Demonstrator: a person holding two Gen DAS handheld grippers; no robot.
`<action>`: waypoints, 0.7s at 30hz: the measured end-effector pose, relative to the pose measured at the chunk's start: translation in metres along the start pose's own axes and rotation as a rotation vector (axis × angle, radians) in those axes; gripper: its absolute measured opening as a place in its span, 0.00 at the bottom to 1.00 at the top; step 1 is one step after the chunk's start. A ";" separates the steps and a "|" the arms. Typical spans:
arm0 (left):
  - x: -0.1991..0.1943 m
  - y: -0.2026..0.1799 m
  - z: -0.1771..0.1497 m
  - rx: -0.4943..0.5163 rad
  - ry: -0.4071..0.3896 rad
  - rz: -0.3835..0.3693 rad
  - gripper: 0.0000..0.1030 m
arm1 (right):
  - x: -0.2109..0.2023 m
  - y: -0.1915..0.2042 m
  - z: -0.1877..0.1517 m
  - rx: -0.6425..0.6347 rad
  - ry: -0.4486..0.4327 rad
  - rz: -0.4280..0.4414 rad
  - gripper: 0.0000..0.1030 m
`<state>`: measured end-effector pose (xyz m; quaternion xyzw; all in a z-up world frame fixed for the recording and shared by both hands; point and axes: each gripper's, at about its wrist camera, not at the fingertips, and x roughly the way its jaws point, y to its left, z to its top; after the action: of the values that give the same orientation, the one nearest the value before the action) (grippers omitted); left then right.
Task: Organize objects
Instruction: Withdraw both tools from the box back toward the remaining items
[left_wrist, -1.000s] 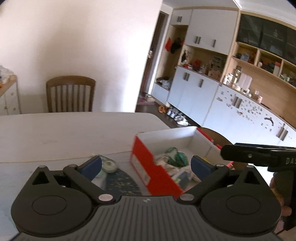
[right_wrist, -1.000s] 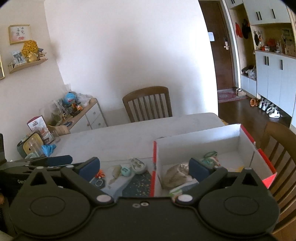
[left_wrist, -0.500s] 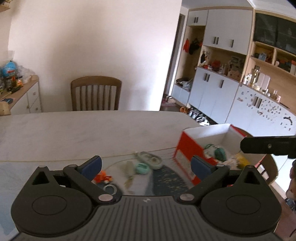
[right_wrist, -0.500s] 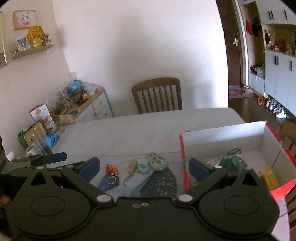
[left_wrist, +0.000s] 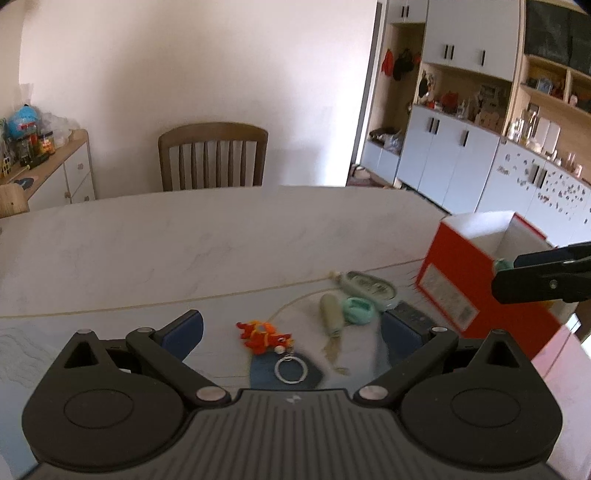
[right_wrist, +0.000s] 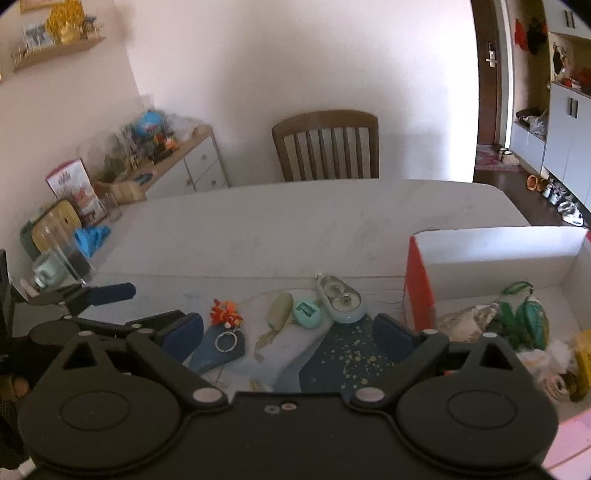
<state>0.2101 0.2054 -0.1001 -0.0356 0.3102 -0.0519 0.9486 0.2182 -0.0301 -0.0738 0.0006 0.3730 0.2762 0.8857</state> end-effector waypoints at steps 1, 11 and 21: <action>0.005 0.002 -0.001 0.005 0.005 0.000 1.00 | 0.008 0.000 0.001 0.000 0.017 0.000 0.89; 0.057 0.018 -0.009 0.015 0.085 0.015 1.00 | 0.064 -0.002 0.002 -0.043 0.125 -0.042 0.73; 0.084 0.025 -0.009 0.020 0.126 0.011 1.00 | 0.109 -0.014 -0.002 -0.030 0.229 -0.043 0.47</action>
<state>0.2739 0.2202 -0.1594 -0.0212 0.3690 -0.0520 0.9277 0.2859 0.0106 -0.1501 -0.0525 0.4676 0.2610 0.8429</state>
